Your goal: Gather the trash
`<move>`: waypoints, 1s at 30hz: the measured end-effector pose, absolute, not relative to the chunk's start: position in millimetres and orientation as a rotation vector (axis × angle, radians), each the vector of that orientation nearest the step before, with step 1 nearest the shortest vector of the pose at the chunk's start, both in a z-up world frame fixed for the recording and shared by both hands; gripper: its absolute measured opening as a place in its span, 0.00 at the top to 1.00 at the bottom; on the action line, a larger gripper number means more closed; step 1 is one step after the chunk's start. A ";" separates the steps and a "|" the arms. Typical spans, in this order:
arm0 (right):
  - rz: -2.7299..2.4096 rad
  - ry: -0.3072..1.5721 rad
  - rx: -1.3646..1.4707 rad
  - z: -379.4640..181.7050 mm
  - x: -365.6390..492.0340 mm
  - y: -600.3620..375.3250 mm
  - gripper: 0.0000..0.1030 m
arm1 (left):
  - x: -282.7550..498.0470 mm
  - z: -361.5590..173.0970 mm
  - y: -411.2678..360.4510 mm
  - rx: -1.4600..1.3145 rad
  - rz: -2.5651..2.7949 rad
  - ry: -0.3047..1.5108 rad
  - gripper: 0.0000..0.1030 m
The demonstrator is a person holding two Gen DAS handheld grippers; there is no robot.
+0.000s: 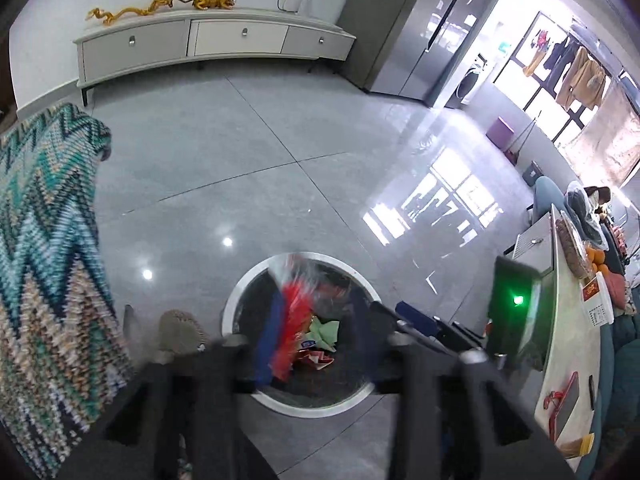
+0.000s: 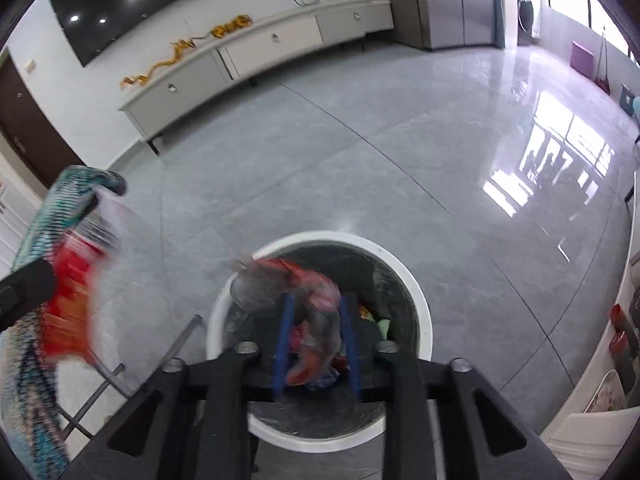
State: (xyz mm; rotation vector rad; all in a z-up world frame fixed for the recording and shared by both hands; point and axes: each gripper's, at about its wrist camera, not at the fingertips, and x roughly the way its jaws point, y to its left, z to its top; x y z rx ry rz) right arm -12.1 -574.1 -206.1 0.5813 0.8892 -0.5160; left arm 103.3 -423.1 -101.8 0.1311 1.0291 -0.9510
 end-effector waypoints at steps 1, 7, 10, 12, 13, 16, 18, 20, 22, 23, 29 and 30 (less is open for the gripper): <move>-0.524 0.896 0.591 -210.8 -13.0 -577.2 0.60 | 103.2 -101.9 -423.7 0.122 -0.948 1.023 0.39; -0.571 0.907 0.616 -217.5 -19.4 -581.6 0.38 | 108.4 -91.4 -410.9 0.075 -0.961 1.023 0.39; -0.580 0.889 0.605 -205.1 -20.3 -574.9 0.37 | 108.3 -76.7 -395.1 0.056 -0.948 0.984 0.39; -0.581 0.871 0.585 -192.0 -19.8 -565.4 0.36 | 107.4 -64.2 -379.5 0.064 -0.917 0.947 0.39; -0.575 0.854 0.569 -181.2 -19.1 -557.6 0.35 | 106.8 -56.1 -366.9 0.072 -0.886 0.917 0.39; -0.553 0.801 0.533 -152.0 -17.0 -535.0 0.31 | 103.8 -41.1 -336.4 0.062 -0.815 0.881 0.38; -0.538 0.770 0.514 -134.8 -15.9 -518.8 0.30 | 103.5 -31.6 -308.7 0.057 -0.750 0.849 0.36; -0.516 0.737 0.492 -115.9 -15.0 -498.4 0.28 | 103.9 -24.8 -284.6 0.054 -0.694 0.819 0.36; -0.492 0.709 0.470 -99.7 -13.8 -478.6 0.28 | 104.5 -16.8 -254.4 0.038 -0.629 0.790 0.36; -0.479 0.695 0.456 -90.3 -12.9 -466.9 0.27 | 105.2 -14.1 -242.9 0.032 -0.604 0.785 0.36; -0.423 0.618 0.357 -47.2 -5.9 -410.0 0.23 | 103.0 9.1 -166.6 0.006 -0.444 0.692 0.35; -0.414 0.600 0.332 -38.6 -5.8 -397.9 0.23 | 102.0 13.1 -153.9 -0.004 -0.420 0.683 0.35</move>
